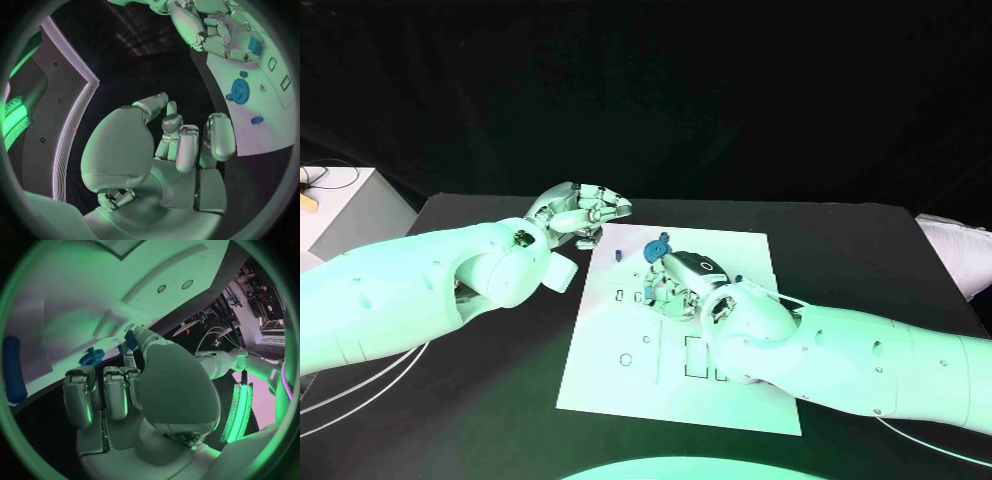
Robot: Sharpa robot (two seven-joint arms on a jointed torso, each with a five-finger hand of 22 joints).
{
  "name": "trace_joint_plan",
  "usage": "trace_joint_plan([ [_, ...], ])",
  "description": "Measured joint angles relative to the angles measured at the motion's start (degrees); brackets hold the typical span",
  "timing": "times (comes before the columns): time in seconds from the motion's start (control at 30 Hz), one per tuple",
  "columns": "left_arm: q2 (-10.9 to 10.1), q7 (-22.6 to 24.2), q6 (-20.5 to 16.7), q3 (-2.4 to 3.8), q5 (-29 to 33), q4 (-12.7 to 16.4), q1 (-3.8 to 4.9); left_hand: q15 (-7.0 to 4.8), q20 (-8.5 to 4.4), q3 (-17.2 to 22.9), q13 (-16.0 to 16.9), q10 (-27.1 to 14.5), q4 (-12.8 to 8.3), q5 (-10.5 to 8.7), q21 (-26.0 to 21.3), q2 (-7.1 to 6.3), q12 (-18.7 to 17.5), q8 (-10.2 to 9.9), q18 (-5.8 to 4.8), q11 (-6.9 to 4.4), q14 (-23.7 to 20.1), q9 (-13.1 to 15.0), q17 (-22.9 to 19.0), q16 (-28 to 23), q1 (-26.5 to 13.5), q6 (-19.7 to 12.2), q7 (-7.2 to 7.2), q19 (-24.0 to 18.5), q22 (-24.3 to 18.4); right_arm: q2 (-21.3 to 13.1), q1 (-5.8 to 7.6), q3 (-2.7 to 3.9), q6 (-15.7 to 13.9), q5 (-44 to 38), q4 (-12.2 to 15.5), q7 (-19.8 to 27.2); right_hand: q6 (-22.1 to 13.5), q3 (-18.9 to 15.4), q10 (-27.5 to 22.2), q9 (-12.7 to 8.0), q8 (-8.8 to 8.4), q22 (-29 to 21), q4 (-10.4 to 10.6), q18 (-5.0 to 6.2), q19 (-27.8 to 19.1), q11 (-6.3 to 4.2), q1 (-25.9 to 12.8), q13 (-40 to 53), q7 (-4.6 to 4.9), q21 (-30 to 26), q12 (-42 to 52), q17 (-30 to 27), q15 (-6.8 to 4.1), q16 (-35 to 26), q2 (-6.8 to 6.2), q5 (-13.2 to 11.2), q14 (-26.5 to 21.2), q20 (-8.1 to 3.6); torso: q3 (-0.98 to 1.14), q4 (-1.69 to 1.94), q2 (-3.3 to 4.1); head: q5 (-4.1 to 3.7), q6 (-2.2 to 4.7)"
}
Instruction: Assemble the parts on the task board
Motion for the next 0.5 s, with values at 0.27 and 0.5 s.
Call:
trace_joint_plan([
  [0.27, 0.0, -1.3, 0.7, 0.00, -1.6, 0.1, 0.00, -0.09, 0.08, -0.3, 10.1, 5.0, 0.3, 0.00, 0.7, -0.07, 6.2, -0.8, 0.00, 0.03, -0.1, -0.2, 0.0, 0.1, -0.5, 0.3, 0.01, 0.9, 1.6, 0.6, -0.50, 0.01, -0.1, -0.9, -1.0, 0.0, 0.0, 0.0, 0.0, 0.0, 0.11, 0.0, 0.0, 0.00, 0.0, 0.00, -0.3, 0.0, -0.01, 0.0, 0.0, 0.0, 0.00, 0.0, 0.28, 0.0, 0.0, 0.00, 0.07, 0.01, 0.07, 0.28, -0.37],
  [0.5, 0.1, -2.2, 1.1, 0.00, -2.4, 0.0, 0.00, -0.09, 0.08, -0.3, 9.5, 5.0, 0.3, 0.00, 0.7, -0.07, 6.2, -0.8, 0.00, 0.04, -0.1, -0.3, 0.0, 0.1, -0.5, 0.3, 0.01, 0.9, 1.6, 0.9, -0.97, 0.01, -0.2, -1.6, -1.5, 0.1, -0.1, 0.0, 0.0, 0.0, 0.10, 0.0, 0.0, 0.00, 0.0, 0.00, -0.4, 0.0, -0.10, 0.0, 0.0, 0.0, 0.00, 0.0, 0.14, 0.0, 0.0, 0.00, 0.11, -0.03, 0.04, 0.60, -0.67],
])
